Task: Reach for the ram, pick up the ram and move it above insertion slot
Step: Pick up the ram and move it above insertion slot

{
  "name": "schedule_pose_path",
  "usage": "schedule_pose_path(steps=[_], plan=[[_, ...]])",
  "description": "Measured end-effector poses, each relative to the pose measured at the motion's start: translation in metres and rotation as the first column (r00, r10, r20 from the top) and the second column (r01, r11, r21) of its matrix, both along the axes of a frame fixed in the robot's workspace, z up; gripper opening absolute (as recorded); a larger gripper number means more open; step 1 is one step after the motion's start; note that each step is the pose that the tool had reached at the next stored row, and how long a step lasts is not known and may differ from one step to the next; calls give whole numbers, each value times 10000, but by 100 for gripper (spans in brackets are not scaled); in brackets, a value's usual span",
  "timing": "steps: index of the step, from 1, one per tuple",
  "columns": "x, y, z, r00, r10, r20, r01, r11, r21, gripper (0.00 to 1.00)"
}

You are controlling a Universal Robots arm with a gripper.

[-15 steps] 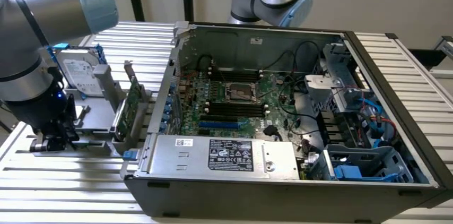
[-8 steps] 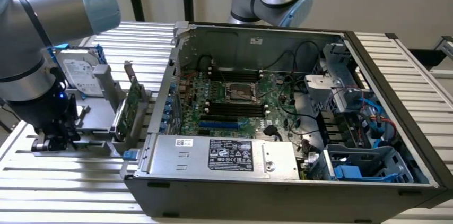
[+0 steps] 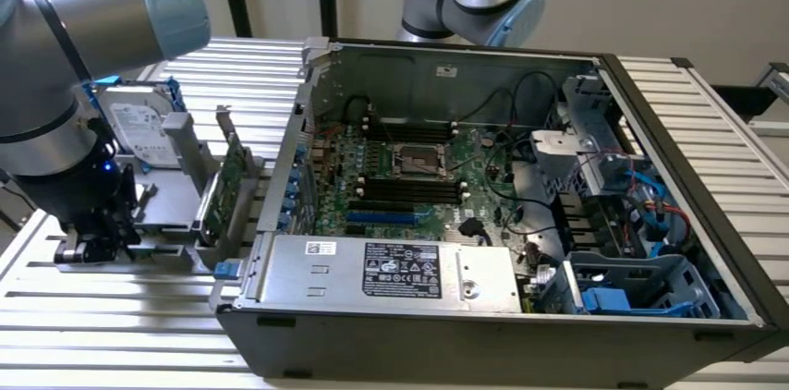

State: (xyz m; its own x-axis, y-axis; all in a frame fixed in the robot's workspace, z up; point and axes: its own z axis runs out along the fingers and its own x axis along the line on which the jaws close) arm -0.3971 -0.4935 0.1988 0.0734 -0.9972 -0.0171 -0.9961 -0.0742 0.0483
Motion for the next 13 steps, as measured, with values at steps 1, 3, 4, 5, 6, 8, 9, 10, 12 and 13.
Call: schedule_pose_path(steps=[1, 3, 4, 5, 6, 8, 9, 10, 12, 13], plan=[[0, 0, 0, 10000, -1, 0, 1, 10000, 0, 29], [0, 0, 0, 10000, -1, 0, 1, 10000, 0, 22], [0, 0, 0, 10000, -2, 1, 2, 10000, 1, 16], [0, 0, 0, 10000, -2, 0, 2, 10000, 1, 16], [0, 0, 0, 10000, -2, 0, 2, 10000, 0, 13], [0, 0, 0, 10000, -10, 0, 10, 10000, 0, 13], [0, 0, 0, 10000, -35, 0, 35, 10000, 0, 13], [0, 1, 0, 10000, -77, 1, 77, 10000, 1, 13], [0, 1, -1, 9997, -228, 1, 228, 9997, 0, 13], [0, 1, 0, 9995, -321, 0, 321, 9995, 1, 13]])
